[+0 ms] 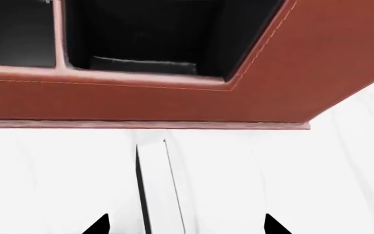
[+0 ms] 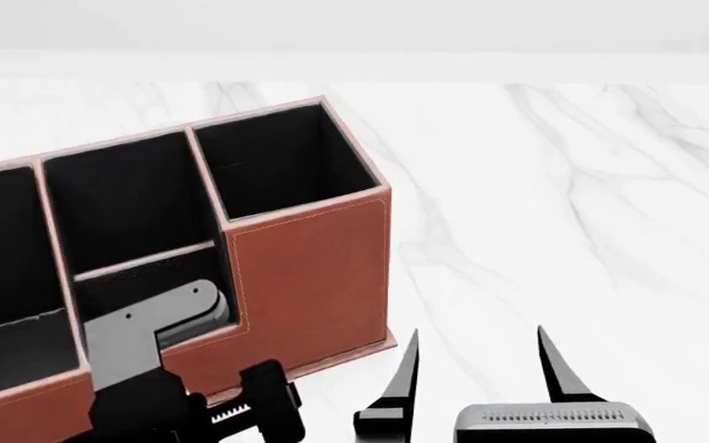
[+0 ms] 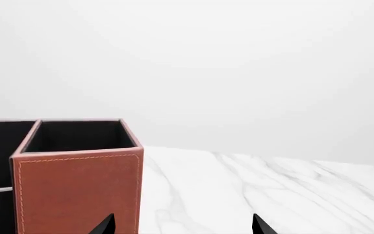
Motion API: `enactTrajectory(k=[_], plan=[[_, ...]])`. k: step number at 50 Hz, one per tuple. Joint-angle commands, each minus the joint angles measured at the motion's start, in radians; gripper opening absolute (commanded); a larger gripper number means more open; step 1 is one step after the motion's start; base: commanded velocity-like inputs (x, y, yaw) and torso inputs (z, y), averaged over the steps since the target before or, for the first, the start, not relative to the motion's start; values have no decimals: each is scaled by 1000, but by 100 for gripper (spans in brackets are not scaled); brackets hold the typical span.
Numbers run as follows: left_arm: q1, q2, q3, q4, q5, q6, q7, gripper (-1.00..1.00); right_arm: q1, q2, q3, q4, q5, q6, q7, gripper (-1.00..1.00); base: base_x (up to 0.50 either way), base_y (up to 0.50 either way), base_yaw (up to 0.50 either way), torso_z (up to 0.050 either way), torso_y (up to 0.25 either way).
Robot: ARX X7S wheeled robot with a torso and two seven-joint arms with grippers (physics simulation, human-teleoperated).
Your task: Pick up the book and place it in the left compartment of the caddy.
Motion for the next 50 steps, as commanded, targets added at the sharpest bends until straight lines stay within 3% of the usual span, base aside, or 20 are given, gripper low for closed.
enactTrajectory(k=[1, 37, 50], plan=[[-5, 13, -1, -23, 1, 1, 38, 100, 0, -13, 16, 8, -17, -6, -19, 100, 0, 0, 0, 0, 0], [-10, 35, 30, -207, 30, 164, 163, 100, -4, 0, 7, 13, 1, -21, -1, 100, 0, 0, 0, 0, 0], [-10, 26, 51, -246, 33, 201, 127, 100, -6, 6, 8, 13, 9, -24, 5, 100, 0, 0, 0, 0, 0]])
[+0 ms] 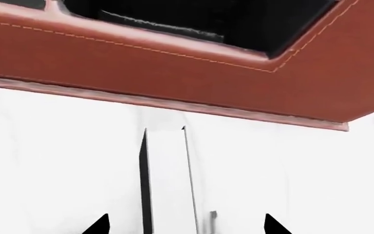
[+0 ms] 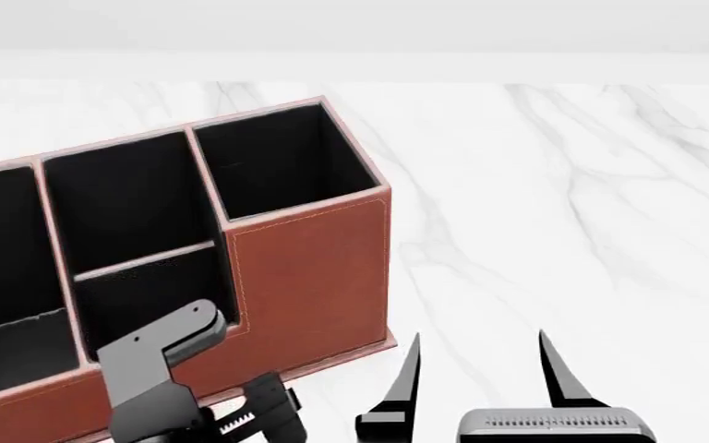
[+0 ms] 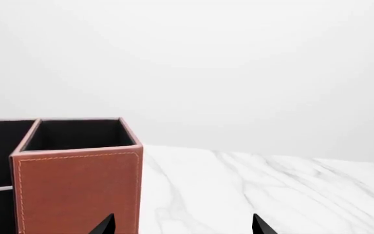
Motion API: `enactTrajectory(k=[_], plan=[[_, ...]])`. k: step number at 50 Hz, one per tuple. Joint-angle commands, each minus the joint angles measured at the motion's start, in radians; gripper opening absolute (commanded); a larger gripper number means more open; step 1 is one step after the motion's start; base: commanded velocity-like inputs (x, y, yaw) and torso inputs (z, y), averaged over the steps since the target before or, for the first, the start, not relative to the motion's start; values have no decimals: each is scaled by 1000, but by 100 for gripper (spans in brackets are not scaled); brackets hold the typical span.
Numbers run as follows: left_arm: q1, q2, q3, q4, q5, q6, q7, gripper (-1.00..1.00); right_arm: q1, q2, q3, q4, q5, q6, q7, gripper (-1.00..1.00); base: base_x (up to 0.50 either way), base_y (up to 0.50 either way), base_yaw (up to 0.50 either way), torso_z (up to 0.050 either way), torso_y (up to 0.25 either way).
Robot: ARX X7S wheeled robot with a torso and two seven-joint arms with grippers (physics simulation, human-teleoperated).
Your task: Pick up the book and place it in the left compartment of the caddy.
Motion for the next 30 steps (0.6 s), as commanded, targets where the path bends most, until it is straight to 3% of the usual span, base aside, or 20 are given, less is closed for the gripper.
enactTrajectory(k=[1, 30], plan=[[-6, 14, -5, -37, 8, 15, 17, 100, 0, -13, 19, 10, -16, -8, -21, 100, 0, 0, 0, 0, 0], [-14, 7, 66, -75, -6, 33, 28, 100, 0, -4, 11, 21, -5, -23, -10, 100, 0, 0, 0, 0, 0]])
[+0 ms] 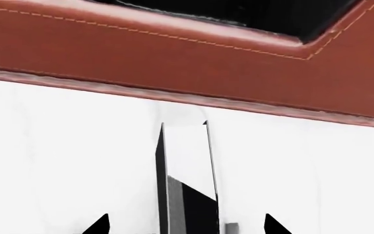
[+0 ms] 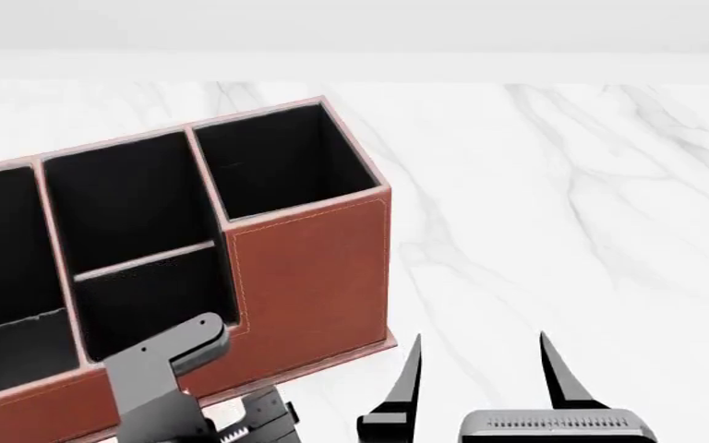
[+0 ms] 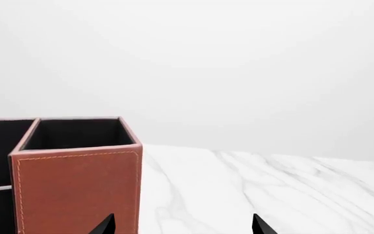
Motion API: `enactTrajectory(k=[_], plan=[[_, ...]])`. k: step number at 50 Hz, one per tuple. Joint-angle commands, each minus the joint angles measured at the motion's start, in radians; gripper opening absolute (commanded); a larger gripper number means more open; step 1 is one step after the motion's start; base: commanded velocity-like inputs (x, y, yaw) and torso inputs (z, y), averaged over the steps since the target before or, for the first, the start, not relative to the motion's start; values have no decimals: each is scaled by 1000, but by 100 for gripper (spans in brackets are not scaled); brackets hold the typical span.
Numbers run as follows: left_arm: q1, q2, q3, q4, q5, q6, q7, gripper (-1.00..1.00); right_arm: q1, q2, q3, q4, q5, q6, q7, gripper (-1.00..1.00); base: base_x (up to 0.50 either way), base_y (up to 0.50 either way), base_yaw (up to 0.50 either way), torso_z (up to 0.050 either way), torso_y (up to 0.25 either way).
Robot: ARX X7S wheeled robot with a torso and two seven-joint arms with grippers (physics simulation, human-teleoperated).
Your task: Pick up the book and place it in the left compartment of the caddy.
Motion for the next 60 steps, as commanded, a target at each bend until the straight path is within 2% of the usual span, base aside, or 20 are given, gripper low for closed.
enactTrajectory(k=[1, 9, 10, 37, 53, 56, 60], plan=[[6, 13, 2, 12, -9, -11, 32, 100, 1, -15, 15, 14, -19, -11, -22, 100, 0, 0, 0, 0, 0], [30, 4, 11, 48, -34, -9, 8, 100, -2, -12, 14, 15, -17, -15, -19, 100, 0, 0, 0, 0, 0], [32, 2, 12, 59, -38, -11, 1, -100, -1, -12, 14, 15, -17, -16, -18, 100, 0, 0, 0, 0, 0], [68, -33, 21, 302, -99, -4, -98, -100, -5, -4, 5, 19, -8, -26, -8, 100, 0, 0, 0, 0, 1], [41, -66, 22, 536, -155, -40, -219, -100, -1, 0, 1, 21, -1, -28, -4, 100, 0, 0, 0, 0, 1], [46, -50, -14, 565, -152, -86, -225, -100, -1, 1, 2, 28, 1, -33, -3, 100, 0, 0, 0, 0, 0], [93, 64, -185, 597, -98, -298, -225, -100, 1, 2, 1, 26, 4, -31, -3, 100, 0, 0, 0, 0, 3]])
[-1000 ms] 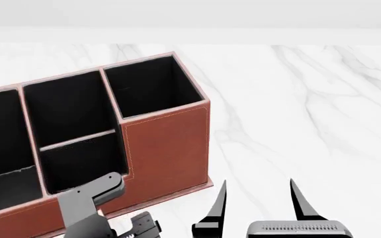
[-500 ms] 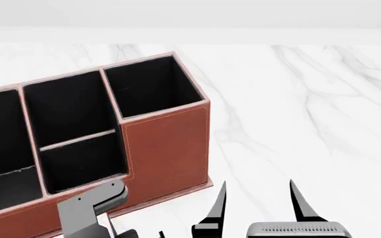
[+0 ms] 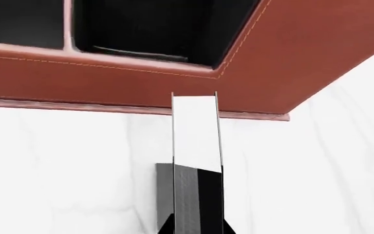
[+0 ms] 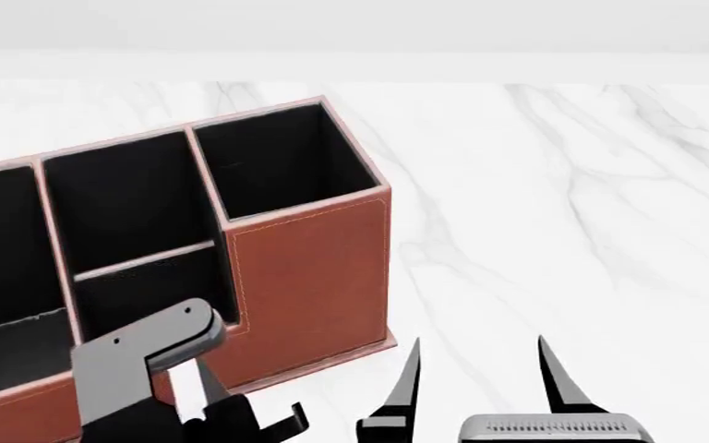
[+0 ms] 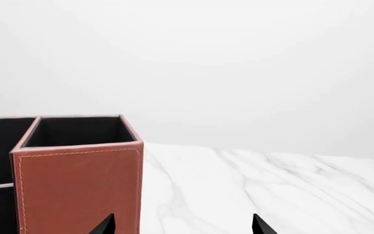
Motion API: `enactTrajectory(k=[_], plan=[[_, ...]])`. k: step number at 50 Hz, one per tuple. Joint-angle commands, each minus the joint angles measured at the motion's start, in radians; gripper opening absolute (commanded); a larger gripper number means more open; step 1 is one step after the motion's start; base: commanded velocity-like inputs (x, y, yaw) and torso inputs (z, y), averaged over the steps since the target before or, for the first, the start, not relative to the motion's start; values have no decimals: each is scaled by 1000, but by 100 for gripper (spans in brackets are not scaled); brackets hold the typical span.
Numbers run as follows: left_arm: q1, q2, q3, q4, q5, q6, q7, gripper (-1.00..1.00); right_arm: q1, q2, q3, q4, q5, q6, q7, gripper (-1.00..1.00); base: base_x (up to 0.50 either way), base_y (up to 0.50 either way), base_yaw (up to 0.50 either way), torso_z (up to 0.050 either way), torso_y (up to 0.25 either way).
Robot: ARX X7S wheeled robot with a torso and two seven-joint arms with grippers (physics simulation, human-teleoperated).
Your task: Pick up the book and place it in the left compartment of the caddy.
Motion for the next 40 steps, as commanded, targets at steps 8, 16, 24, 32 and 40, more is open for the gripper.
enactTrajectory(k=[8, 16, 24, 32, 40], plan=[[19, 127, -212, 167, 11, -256, 0, -100, 6, -14, 17, 18, -13, -12, -22, 100, 0, 0, 0, 0, 1], [-5, 127, -242, 207, -5, -275, 0, -100, 3, -11, 14, 13, -11, -13, -18, 100, 0, 0, 0, 0, 0], [-34, 127, -300, 220, -7, -311, 0, -100, -1, -8, 12, 5, -9, -11, -13, 100, 0, 0, 0, 0, 1], [-69, 127, -360, 259, -23, -359, 0, -100, -2, -6, 11, -1, -5, -9, -8, 100, 0, 0, 0, 0, 1], [-123, 127, -441, 274, -15, -392, 0, -100, 0, -2, 8, -10, -4, -3, -4, 100, 0, 0, 0, 0, 1]])
